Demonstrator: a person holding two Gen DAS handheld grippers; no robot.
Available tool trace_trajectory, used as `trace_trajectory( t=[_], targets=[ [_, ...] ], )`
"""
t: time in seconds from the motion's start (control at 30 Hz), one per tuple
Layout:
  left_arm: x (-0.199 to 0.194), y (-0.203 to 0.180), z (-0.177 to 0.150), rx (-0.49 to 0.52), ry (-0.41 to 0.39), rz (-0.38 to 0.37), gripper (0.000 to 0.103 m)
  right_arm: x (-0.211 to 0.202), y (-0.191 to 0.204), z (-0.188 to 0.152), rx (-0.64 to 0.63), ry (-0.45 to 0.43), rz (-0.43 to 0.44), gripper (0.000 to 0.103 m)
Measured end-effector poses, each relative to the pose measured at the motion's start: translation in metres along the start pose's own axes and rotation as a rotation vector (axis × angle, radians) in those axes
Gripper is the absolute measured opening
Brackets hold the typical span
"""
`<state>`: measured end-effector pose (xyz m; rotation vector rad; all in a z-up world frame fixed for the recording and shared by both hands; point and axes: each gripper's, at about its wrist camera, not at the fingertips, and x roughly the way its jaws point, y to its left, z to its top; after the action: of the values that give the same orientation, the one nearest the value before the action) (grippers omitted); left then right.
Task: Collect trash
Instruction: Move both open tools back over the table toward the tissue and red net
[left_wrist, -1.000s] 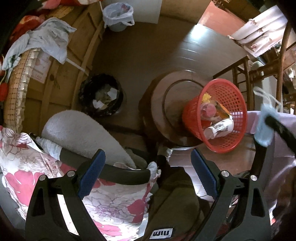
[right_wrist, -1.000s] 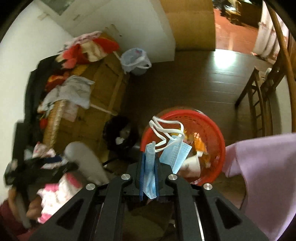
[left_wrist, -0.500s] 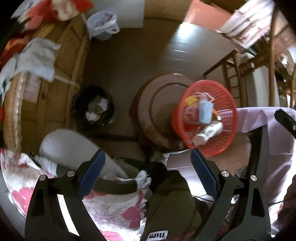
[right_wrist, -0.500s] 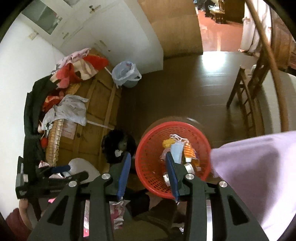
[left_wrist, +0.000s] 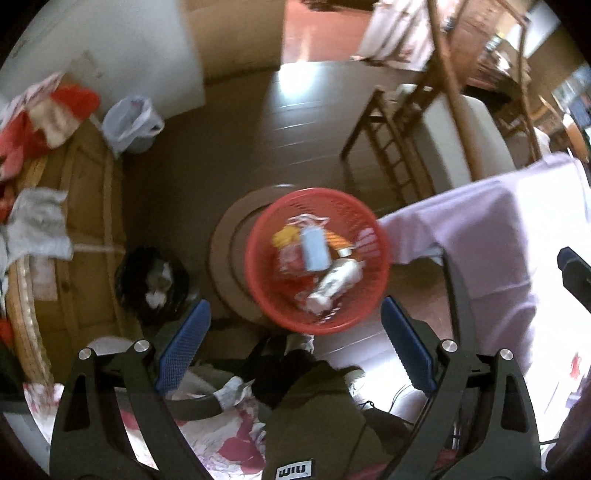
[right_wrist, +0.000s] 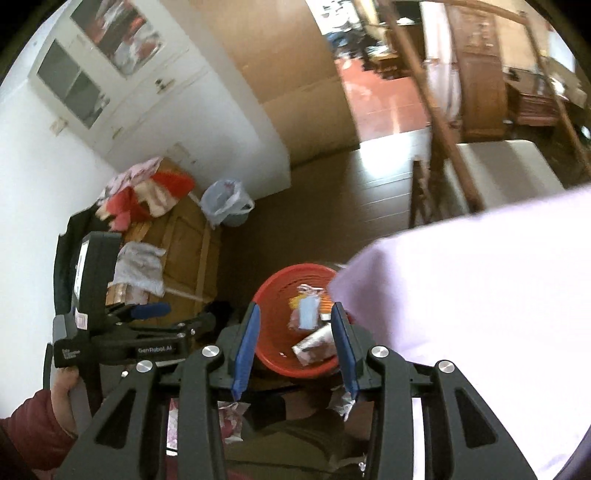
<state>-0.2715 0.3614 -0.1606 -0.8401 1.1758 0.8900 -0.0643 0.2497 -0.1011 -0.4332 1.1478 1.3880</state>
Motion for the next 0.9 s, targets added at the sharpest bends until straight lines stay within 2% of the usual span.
trace_trajectory(
  t=[0.27, 0.4, 0.57, 0.7, 0.8, 0.9],
  targets=[
    [-0.008, -0.083, 0.005, 0.194, -0.026, -0.046, 0.09, -0.066, -0.06, -0.043, 0.159, -0.109, -0.103, 0.039],
    [-0.011, -0.141, 0.006, 0.336, -0.034, -0.079, 0.09, -0.105, -0.094, -0.072, 0.274, -0.18, -0.173, 0.04],
    [-0.015, -0.216, -0.003, 0.532, -0.037, -0.123, 0.09, -0.156, -0.135, -0.126, 0.468, -0.281, -0.276, 0.04],
    [-0.017, -0.283, -0.022, 0.725, -0.031, -0.162, 0.09, -0.192, -0.161, -0.179, 0.629, -0.362, -0.359, 0.041],
    [-0.02, -0.333, -0.044, 0.878, -0.025, -0.192, 0.09, -0.212, -0.168, -0.218, 0.744, -0.418, -0.415, 0.042],
    [-0.02, -0.364, -0.066, 1.002, -0.023, -0.222, 0.09, -0.227, -0.17, -0.265, 0.887, -0.479, -0.478, 0.045]
  ],
)
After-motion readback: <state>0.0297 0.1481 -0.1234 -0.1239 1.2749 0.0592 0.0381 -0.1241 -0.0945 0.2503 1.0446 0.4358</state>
